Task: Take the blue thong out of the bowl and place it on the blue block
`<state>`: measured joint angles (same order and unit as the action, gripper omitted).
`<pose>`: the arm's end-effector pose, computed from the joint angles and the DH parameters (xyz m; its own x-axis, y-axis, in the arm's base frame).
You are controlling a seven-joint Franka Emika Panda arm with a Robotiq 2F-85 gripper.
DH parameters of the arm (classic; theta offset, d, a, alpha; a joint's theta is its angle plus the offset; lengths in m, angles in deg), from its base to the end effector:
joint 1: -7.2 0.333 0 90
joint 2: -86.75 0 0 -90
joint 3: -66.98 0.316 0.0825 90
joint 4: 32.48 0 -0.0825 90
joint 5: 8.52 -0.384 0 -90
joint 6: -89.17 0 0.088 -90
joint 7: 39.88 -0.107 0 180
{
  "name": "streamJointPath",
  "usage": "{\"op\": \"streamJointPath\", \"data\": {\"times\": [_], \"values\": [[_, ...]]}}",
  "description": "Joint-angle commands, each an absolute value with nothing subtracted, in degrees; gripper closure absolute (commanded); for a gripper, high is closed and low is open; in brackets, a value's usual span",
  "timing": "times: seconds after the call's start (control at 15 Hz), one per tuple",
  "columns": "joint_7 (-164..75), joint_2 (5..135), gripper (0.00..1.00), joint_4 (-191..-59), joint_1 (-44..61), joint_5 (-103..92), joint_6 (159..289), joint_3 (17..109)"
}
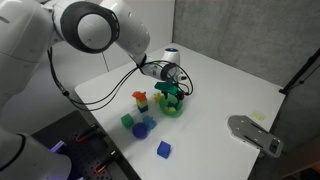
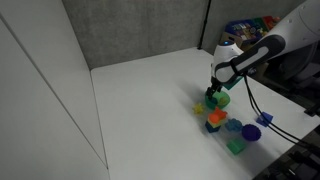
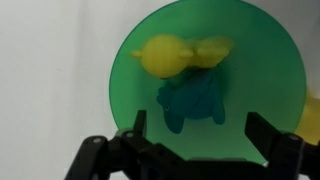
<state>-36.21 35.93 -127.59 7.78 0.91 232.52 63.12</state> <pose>0.6631 -0.0333 0.0869 0.9850 0.1592 -0.0658 0.1671 -0.9760 0.1394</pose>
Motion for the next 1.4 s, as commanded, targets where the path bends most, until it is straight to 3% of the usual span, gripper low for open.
{"op": "streamJointPath", "data": {"times": [0.0, 0.6, 0.67, 1.0, 1.33], "values": [[-34.71, 32.62, 0.00, -123.27, 8.42, 3.20, 232.00, 62.47], [-35.41, 27.62, 0.00, -120.26, 11.54, 6.87, 233.35, 60.59], [-35.66, 27.56, 0.18, -120.25, 11.95, 7.36, 233.56, 60.17], [-35.73, 28.32, 0.58, -120.34, 11.90, 7.28, 233.79, 59.61], [-35.15, 31.26, 0.67, -122.25, 10.65, 6.24, 233.08, 60.23]]}}
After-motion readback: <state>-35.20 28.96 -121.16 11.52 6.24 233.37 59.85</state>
